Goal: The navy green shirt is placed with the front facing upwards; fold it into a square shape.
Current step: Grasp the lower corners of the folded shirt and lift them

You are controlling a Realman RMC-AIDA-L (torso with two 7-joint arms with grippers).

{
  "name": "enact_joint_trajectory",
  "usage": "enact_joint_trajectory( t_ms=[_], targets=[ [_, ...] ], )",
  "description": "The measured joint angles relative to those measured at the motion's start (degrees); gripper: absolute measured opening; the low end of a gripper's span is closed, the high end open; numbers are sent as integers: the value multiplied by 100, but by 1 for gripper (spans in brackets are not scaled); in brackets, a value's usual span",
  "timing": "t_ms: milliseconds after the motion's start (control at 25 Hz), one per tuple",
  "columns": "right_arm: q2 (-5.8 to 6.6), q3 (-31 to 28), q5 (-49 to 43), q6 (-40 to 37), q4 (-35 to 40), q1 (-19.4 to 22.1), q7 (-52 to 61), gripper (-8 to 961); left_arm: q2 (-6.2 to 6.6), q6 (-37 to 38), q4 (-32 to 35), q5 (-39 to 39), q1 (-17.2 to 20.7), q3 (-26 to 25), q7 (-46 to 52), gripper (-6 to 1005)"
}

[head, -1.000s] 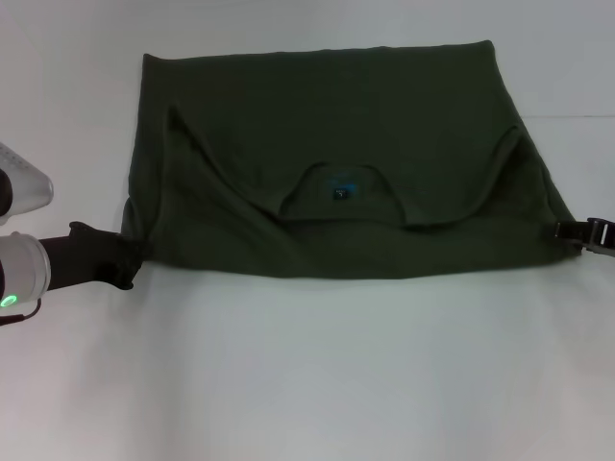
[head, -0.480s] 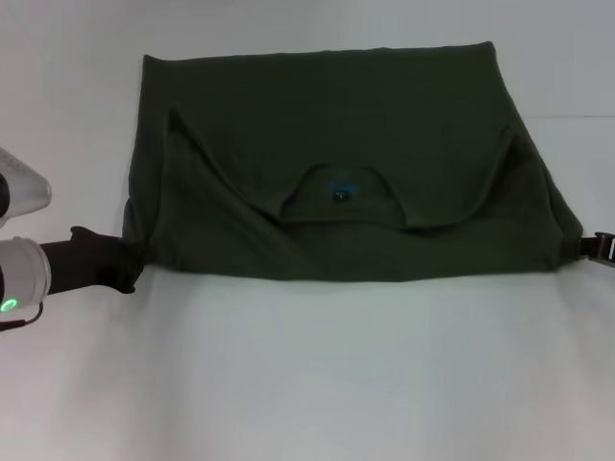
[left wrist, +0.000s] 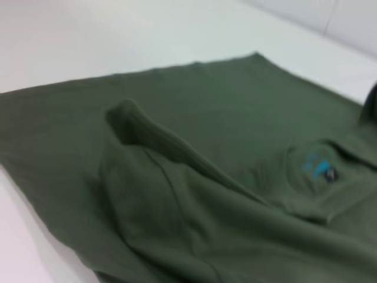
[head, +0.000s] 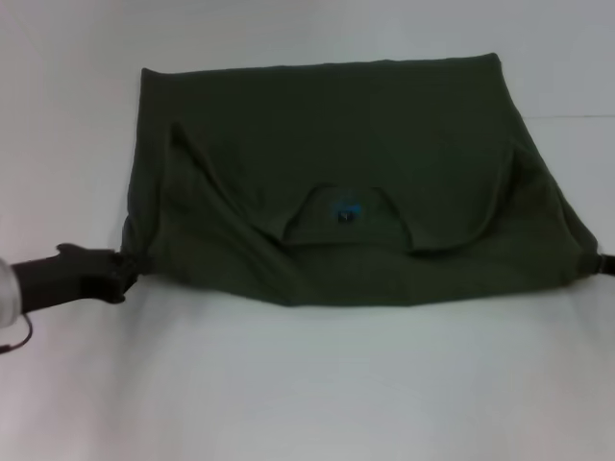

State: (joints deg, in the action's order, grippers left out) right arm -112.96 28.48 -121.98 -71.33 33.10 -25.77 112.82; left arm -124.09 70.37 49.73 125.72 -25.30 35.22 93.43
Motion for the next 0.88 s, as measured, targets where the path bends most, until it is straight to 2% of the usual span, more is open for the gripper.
enact_joint_trajectory(
  t_ms=[360, 880],
  targets=[
    [21, -438, 271, -942, 97, 660, -638, 40, 15, 1373, 40, -92, 426, -1038, -43, 4],
    [31, -772, 238, -2334, 247, 1556, -1301, 40, 18, 2789, 202, 4, 997, -1356, -120, 5]
  ],
)
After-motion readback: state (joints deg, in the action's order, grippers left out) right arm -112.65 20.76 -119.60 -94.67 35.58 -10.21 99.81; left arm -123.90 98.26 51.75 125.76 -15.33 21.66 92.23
